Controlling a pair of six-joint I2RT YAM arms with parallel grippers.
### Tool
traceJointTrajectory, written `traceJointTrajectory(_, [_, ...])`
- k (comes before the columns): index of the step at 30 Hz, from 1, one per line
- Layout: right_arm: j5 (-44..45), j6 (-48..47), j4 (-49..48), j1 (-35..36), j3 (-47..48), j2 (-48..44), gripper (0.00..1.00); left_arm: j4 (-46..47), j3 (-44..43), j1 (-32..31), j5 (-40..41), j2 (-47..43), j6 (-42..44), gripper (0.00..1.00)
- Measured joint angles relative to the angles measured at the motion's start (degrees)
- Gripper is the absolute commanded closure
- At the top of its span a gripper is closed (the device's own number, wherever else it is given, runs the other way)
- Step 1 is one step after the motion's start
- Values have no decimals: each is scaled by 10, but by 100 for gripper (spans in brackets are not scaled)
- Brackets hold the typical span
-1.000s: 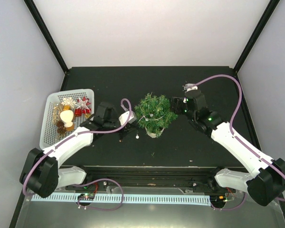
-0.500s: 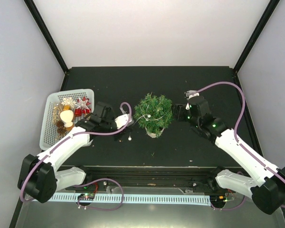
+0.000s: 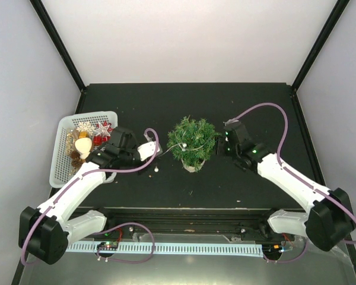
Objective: Decorate the small christmas tree
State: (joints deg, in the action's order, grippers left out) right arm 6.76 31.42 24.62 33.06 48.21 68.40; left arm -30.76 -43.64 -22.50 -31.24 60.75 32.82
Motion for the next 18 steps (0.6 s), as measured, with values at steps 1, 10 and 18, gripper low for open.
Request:
traceJointTrajectory(1, [2,0,0,0,7,12,34,-4,0,0,0,-1,2,94])
traceJointTrajectory(10, [28,-14,-2,-8,73,71,34,-21,-2,0,42,-12,28,94])
traceJointTrajectory(18, [43,-27,-4,-11,112,109,34,25,-6,0,123,-30,47,93])
